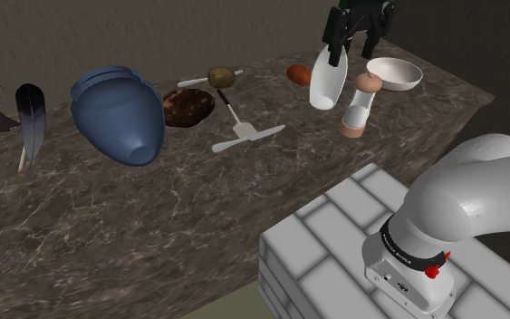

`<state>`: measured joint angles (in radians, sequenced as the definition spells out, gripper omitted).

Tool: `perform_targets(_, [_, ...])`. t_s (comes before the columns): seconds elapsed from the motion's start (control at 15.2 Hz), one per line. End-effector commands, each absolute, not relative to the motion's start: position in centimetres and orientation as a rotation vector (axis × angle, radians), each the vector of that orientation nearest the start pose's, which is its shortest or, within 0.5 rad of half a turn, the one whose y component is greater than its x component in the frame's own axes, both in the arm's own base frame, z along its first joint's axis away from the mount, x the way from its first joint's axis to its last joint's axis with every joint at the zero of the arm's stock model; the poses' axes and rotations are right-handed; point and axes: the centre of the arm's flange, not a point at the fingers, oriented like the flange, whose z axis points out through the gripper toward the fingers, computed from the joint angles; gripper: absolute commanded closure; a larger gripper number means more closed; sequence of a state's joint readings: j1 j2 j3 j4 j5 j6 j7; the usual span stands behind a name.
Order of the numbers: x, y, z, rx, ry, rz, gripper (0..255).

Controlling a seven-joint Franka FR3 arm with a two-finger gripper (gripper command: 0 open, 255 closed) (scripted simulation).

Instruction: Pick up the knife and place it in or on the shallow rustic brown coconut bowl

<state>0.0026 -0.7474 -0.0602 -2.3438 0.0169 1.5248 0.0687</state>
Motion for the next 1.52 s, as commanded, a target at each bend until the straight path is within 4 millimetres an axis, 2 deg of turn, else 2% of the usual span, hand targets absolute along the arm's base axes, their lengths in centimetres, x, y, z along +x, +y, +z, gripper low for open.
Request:
perform_targets(0.0, [31.1,-2.1,58.0,-3.078,0.167,0.113,0])
perform_targets(0.4, [35.2,-2.3,51.8,-2.998,-0.415,0.000,0])
perform_targets(0.73, [38.8,-0.9,47.0,-2.848,-0.875,-0.091,0])
perform_targets(1.06, [42.1,1.8,42.5,-2.630,-1.300,-0.178,0])
perform_targets(1.45, [45.0,6.6,37.7,-2.289,-1.755,-0.274,0])
